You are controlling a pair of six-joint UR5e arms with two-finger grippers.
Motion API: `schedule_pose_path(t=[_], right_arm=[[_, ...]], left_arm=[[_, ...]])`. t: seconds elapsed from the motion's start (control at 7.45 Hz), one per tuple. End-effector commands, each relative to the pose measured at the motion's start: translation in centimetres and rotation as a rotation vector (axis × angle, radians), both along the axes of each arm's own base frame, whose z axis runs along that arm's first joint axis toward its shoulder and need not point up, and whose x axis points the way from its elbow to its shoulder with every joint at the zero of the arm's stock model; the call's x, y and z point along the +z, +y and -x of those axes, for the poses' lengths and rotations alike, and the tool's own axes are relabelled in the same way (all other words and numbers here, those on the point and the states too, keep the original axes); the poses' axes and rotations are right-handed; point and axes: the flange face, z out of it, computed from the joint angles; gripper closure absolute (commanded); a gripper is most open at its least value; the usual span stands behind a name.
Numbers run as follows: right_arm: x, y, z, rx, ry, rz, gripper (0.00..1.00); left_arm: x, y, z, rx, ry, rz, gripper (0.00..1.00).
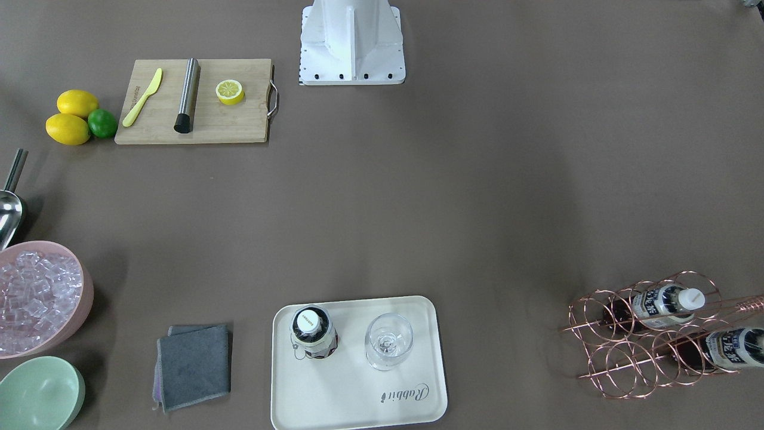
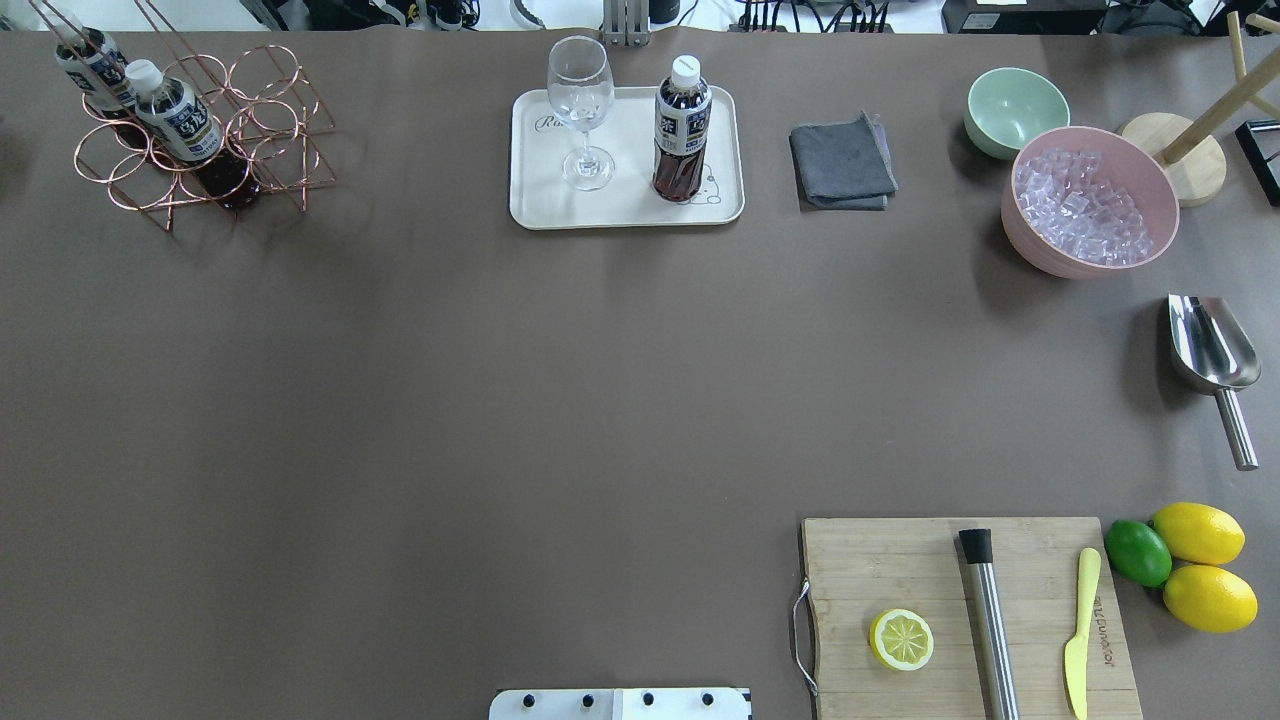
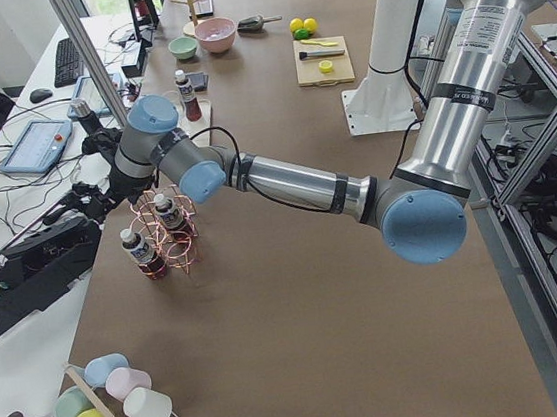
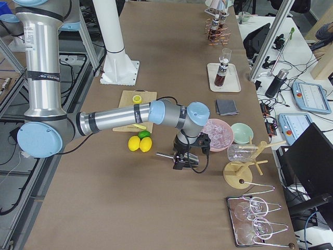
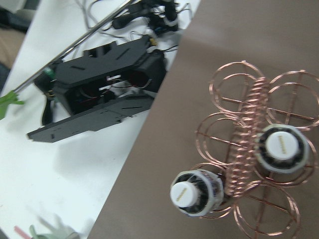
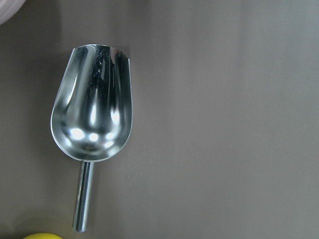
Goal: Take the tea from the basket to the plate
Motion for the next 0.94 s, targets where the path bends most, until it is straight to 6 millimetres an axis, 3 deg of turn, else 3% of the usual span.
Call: schedule_pose_path(t=[0.0,0.13,0.27,0.4,0.54,0.81], right_arm=[[0.3,0.0,0.1,-0.001,-0.005,0.005,0.00],[0.1,-0.2,0.1,-0.001,-0.009,0.002,0.00],[0.0,-0.3,0.1,0.000,-0.010,0.000,0.00],[0.0,-0.2,0.2,0.000,-0.013,0.001,0.00],[0.2,-0.1,0.1,0.001,-0.013,0.004,0.00],[0.7,0.3,0.0,-0.001,-0.011,0.012,0.00]], left_arm=[[9.0,5.2,4.3,-0.232,0.186,0.258,0.17],[14.0,7.1,6.4,-0.212,0.253,0.396,0.12],[17.7,8.3,7.6,-0.202,0.311,0.499,0.03],[21.7,10.3,8.7,-0.222,0.327,0.578,0.03],[23.3,11.8,8.4,-0.207,0.363,0.646,0.02],[24.4,11.9,7.7,-0.183,0.418,0.843,0.02]])
